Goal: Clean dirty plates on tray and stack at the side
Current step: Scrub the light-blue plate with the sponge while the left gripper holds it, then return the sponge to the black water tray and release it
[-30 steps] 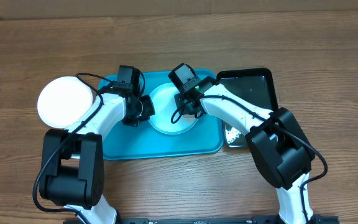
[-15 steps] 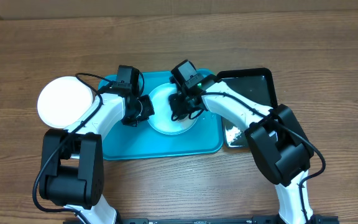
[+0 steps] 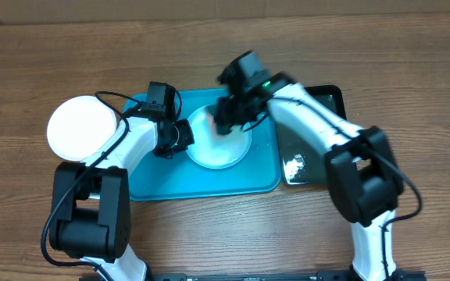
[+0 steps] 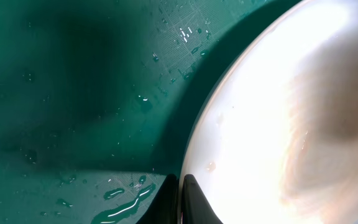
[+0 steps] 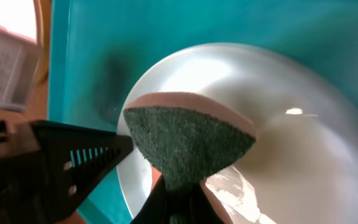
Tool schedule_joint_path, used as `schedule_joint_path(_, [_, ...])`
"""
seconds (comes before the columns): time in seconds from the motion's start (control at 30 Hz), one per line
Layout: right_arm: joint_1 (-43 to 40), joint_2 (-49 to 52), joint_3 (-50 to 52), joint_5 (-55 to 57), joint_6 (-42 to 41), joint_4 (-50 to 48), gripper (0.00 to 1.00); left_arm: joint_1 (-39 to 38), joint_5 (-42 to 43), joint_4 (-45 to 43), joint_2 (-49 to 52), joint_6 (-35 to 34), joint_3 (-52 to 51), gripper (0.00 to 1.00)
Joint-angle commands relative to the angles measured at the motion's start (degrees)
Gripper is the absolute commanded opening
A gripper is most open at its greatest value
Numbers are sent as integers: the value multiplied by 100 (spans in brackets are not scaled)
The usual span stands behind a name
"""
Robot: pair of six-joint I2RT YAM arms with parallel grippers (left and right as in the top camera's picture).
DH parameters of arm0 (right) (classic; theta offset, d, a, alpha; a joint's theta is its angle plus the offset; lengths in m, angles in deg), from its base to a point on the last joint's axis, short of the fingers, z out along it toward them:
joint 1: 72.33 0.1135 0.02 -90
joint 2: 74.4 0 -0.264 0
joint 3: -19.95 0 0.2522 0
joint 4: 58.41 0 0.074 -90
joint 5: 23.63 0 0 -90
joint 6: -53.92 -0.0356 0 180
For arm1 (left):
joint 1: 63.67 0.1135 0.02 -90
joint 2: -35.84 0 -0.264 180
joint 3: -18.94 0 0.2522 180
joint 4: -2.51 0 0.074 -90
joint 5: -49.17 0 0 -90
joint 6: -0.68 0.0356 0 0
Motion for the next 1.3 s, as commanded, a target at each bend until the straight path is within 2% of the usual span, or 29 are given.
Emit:
schedule_joint_path(0.0, [-345,-599,-236,-138,310,358,4,11,66,-9,83,131,85,4])
schedule_joint_path(0.3, [-1294,-962,-203,1432,977,2496,4,9,68,-24,83,131,85,4])
schedule_joint_path(0.4, [-1532,-962,-72,2223,986,2804,4,9,70,-33,83,129,85,4])
schedule_joint_path(0.57, [-1773,-962,319,3060,986,2684,4,9,70,-31,83,131,85,4])
schedule_joint_path(0.87, [-1814,-953,1342,3084,986,1703,4,9,70,-28,83,131,85,4])
schedule_joint_path(0.93, [-1816,-953,1475,3084,986,1561,13,9,70,-31,83,129,85,4])
schedule_joint_path(0.97, [-1816,-953,1506,3084,986,1515,24,9,70,-31,83,131,85,4])
schedule_joint_path(1.03, [-1816,-953,1493,3073,986,1495,41,9,70,-31,83,131,85,4])
schedule_joint_path(1.07, [-1816,-955,1469,3058,986,1499,45,9,70,-28,83,131,85,4])
schedule_joint_path(1.1, [-1816,-955,1412,3032,986,1523,49,9,70,-28,83,131,85,5])
schedule_joint_path(1.27, [-1840,-964,800,2892,911,1823,52,9,68,-28,83,131,85,8])
